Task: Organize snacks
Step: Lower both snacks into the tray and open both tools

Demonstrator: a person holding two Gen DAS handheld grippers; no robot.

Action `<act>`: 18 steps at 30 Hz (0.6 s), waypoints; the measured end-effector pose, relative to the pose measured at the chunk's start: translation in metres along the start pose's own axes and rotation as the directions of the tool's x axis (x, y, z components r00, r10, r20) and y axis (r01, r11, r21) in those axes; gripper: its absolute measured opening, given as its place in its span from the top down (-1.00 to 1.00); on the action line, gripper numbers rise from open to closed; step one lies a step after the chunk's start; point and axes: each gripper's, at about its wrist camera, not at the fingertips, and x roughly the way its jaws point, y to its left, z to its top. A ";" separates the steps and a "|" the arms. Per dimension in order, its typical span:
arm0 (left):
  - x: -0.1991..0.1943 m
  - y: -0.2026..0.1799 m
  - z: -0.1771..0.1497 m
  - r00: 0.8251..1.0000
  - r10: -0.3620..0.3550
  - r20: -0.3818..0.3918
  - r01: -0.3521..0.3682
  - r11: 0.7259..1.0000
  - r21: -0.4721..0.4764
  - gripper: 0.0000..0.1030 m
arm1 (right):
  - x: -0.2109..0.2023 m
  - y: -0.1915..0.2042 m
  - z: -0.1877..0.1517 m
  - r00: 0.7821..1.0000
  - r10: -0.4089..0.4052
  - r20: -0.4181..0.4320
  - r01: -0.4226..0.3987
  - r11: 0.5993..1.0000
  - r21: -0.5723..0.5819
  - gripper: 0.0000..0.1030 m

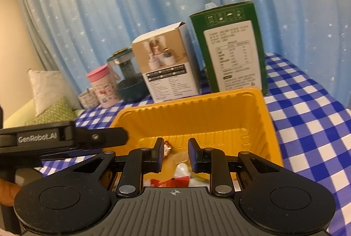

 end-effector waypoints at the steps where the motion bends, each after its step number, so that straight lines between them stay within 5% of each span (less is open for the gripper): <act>1: 0.000 0.000 0.000 1.000 0.009 0.005 -0.009 1.000 0.005 -0.56 | 0.000 -0.001 0.000 1.000 -0.011 0.006 0.011 1.000 0.002 0.50; 15: -0.024 -0.008 -0.002 0.984 0.158 0.076 -0.166 0.979 0.118 -0.57 | -0.018 -0.017 0.003 0.991 -0.123 0.043 0.122 0.992 0.022 0.47; 18: -0.034 -0.013 -0.007 0.979 0.176 0.098 -0.189 0.971 0.144 -0.65 | -0.027 -0.019 0.002 0.988 -0.145 0.050 0.143 0.989 0.030 -0.14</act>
